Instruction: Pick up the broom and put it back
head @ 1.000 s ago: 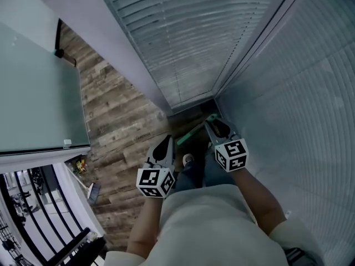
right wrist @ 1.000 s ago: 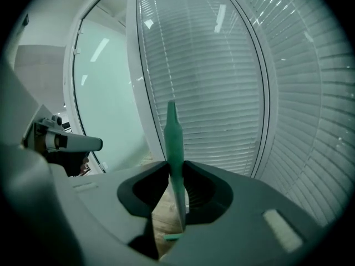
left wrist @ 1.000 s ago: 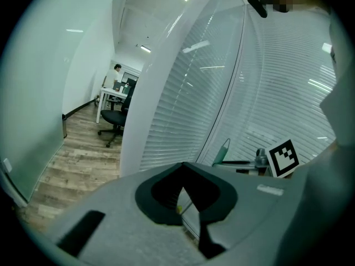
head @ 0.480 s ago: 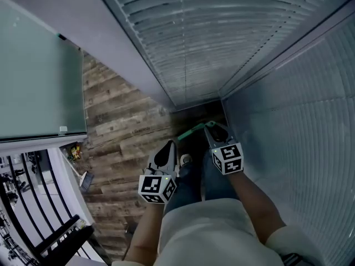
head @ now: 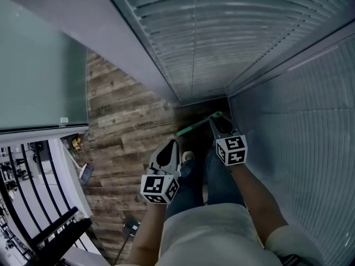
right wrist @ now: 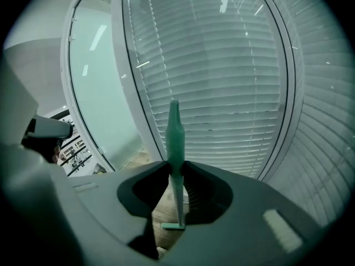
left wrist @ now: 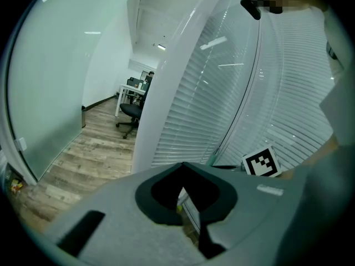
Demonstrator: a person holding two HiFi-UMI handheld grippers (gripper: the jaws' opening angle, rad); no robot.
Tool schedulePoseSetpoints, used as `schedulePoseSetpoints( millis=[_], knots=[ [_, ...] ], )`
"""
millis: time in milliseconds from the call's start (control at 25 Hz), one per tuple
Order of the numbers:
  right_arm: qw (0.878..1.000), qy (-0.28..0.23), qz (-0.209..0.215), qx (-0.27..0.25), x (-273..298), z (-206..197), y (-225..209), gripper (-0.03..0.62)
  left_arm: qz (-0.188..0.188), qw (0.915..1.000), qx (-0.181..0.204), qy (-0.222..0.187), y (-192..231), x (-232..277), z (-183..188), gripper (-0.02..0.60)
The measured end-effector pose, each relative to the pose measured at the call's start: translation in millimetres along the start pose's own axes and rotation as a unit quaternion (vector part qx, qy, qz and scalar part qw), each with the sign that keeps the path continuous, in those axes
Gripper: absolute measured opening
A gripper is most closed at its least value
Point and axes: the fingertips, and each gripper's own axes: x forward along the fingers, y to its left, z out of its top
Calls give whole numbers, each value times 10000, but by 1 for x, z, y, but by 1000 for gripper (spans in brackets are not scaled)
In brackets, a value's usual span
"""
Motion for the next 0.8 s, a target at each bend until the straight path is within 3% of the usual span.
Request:
schedulePoseSetpoints(
  millis=[800],
  knots=[
    [9999,-82,85,15,69,27,-23,95,257,9996,-70,58,19,7,-7,6]
  ],
)
